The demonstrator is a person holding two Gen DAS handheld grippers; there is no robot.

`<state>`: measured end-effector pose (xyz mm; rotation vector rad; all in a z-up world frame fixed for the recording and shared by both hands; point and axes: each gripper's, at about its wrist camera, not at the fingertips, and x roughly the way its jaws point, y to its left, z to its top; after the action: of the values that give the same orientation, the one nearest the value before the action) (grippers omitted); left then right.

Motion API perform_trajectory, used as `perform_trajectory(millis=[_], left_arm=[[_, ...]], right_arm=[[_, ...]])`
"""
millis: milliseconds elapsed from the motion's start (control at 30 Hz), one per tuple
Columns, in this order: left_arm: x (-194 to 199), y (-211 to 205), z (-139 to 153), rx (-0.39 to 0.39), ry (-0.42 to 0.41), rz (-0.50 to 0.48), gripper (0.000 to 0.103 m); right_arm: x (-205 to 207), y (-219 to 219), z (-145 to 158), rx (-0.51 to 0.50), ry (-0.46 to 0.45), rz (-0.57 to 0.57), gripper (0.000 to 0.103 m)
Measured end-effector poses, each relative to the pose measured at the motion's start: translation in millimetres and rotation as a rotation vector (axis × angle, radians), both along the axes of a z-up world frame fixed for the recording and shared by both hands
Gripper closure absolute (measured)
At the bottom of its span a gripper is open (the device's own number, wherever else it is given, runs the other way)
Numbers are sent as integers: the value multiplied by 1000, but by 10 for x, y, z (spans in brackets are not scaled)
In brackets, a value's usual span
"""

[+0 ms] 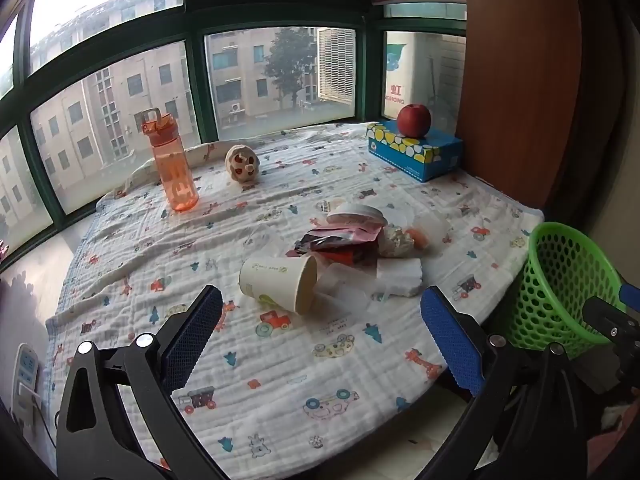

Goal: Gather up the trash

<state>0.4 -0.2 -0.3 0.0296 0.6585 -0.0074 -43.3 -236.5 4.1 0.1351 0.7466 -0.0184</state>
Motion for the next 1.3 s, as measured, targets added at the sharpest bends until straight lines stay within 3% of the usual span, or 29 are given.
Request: perform_trajectory(millis=[1300], left_arm=[[-7, 1, -30, -20, 10, -6, 5]], right_arm=[[-11, -18, 1, 9, -8, -8, 6]])
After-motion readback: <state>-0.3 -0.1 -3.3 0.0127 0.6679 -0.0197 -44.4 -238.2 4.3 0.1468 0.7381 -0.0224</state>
